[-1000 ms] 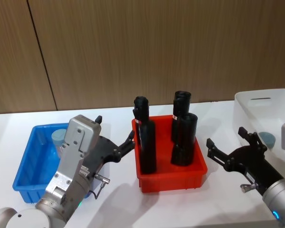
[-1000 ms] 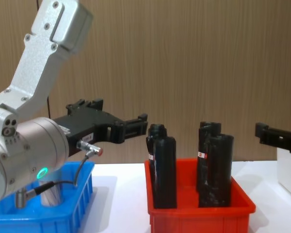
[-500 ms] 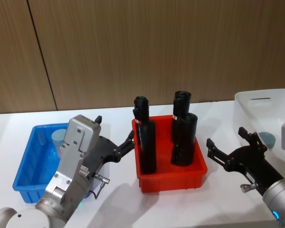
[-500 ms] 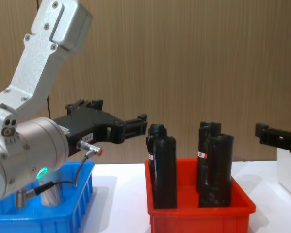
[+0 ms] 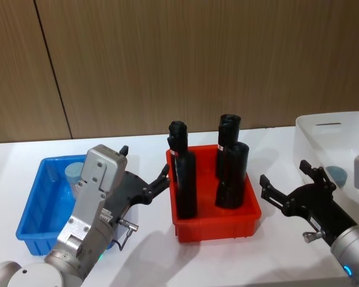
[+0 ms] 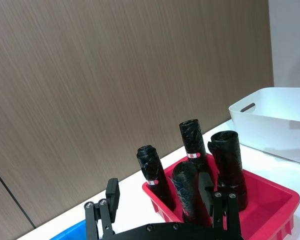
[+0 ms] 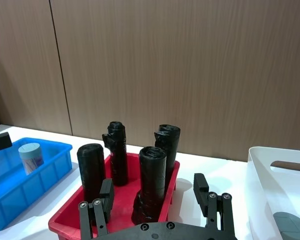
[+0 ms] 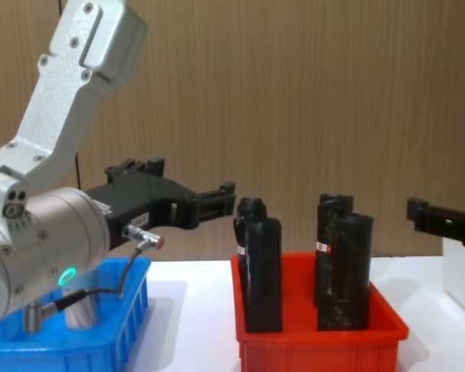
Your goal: Pick the cotton swabs from the blue box and place them into the white box.
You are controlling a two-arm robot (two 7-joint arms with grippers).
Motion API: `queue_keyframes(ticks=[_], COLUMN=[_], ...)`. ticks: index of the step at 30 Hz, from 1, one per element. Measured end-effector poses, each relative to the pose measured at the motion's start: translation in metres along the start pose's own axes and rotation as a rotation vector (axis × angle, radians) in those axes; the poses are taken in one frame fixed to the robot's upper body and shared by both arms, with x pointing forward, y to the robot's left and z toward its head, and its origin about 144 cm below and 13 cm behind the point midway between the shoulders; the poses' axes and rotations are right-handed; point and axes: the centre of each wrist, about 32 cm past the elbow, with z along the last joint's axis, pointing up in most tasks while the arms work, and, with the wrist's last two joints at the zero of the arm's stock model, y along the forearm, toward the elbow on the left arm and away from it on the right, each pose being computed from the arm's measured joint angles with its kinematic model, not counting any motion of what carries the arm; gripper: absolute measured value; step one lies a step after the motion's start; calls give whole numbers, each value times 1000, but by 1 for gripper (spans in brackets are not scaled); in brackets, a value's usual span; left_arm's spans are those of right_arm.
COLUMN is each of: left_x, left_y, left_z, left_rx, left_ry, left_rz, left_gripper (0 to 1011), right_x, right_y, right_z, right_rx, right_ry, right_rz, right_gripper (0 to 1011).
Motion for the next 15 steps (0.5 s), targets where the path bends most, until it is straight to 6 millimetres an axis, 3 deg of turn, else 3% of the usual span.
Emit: queue_keyframes(ticks=[8, 15], left_x=[0, 0], left_y=[0, 0], left_z=[0, 0], left_rx=[0, 0], left_ry=[0, 0], left_rz=[0, 0], left_gripper=[1003, 1003], right_x=[12, 34], right_y=[11, 40], right_z=[-7, -22], right_rx=[2, -5], right_ry=[-6, 6], right_rz=[35, 75], right_gripper=[1001, 1001])
